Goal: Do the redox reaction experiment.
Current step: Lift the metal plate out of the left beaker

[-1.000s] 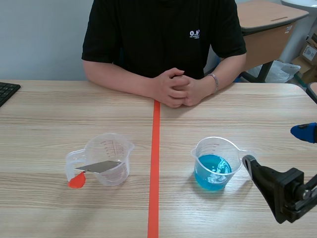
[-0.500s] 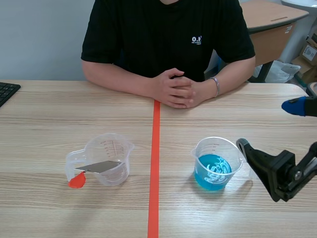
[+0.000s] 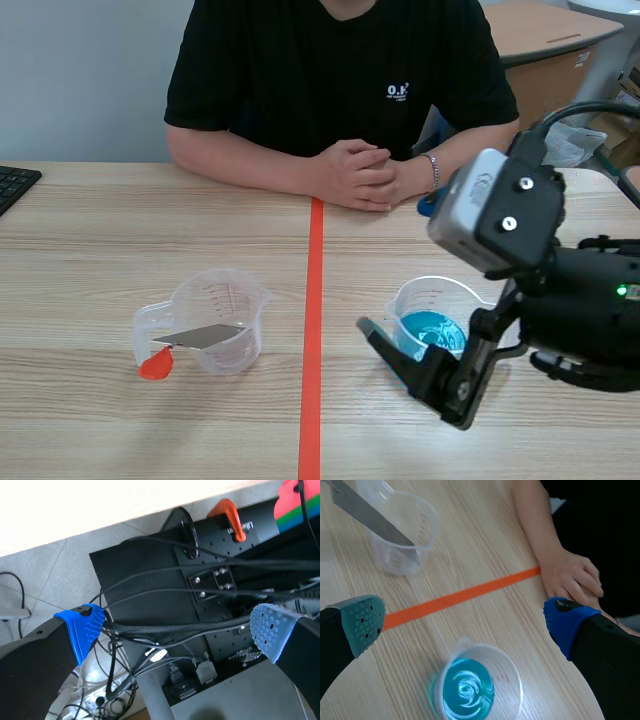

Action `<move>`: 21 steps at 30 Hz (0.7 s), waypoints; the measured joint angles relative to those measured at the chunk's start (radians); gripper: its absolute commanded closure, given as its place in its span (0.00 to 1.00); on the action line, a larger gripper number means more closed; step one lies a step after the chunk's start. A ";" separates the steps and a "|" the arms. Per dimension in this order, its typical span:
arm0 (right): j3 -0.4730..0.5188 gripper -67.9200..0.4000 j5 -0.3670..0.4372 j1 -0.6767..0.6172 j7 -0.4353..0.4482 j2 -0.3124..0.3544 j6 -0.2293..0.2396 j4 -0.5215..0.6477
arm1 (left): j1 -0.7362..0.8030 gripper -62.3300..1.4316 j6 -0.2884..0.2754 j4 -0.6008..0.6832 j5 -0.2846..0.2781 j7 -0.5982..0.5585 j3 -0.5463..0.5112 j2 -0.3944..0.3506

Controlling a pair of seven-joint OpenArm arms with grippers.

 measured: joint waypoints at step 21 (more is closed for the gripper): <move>-0.427 0.00 -0.138 0.146 0.030 0.008 -0.062 -0.003 | -0.002 0.00 0.003 0.000 0.000 -0.008 0.000 0.000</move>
